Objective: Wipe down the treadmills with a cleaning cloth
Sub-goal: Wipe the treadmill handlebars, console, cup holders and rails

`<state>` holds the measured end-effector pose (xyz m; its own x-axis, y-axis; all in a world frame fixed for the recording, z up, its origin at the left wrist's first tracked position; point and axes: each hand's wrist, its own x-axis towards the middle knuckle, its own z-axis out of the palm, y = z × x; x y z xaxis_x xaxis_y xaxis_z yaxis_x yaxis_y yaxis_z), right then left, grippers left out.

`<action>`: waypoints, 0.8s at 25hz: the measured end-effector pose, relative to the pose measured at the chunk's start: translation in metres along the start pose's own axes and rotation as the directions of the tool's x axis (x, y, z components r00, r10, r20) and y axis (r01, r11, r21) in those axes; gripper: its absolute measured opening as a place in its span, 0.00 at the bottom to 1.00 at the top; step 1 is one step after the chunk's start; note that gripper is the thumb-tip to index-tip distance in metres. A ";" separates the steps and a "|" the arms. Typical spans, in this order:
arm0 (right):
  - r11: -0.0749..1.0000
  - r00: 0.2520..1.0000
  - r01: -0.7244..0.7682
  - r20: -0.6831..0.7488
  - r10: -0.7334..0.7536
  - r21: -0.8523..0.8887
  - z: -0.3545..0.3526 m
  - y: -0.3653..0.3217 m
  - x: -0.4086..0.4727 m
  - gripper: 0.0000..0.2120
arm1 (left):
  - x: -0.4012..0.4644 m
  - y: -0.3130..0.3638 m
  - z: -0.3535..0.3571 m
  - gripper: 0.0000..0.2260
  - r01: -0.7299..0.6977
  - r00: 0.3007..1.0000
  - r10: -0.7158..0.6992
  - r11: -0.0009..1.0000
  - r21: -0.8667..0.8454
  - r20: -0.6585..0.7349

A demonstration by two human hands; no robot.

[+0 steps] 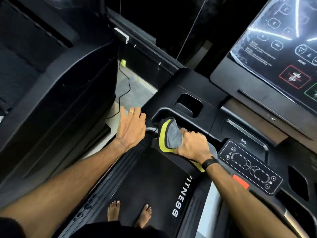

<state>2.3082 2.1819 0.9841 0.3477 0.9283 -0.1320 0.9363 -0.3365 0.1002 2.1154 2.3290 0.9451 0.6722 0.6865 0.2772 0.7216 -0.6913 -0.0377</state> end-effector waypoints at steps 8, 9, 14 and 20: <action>0.988 0.983 -0.150 0.108 0.145 0.032 -0.009 0.003 -0.003 0.31 | 0.002 -0.005 0.007 0.11 0.023 1.000 -0.023 0.994 -0.109 0.005; 0.990 0.992 -0.125 -0.043 0.122 -0.071 0.002 -0.003 -0.016 0.29 | 0.002 -0.005 0.007 0.10 0.033 0.999 -0.033 0.991 -0.130 0.002; 0.992 0.978 -0.115 0.180 0.105 0.048 -0.018 0.010 -0.006 0.28 | 0.003 -0.004 0.008 0.10 0.003 0.999 -0.010 0.982 -0.187 -0.035; 0.971 0.981 -0.150 -0.147 0.123 -0.186 0.012 -0.008 -0.041 0.32 | -0.001 -0.004 0.007 0.11 0.017 0.999 -0.024 0.978 -0.206 -0.032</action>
<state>2.2870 2.1447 0.9768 0.4495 0.8928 0.0280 0.8482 -0.4364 0.3002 2.1129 2.3327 0.9379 0.6488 0.6955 0.3088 0.6833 -0.7111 0.1659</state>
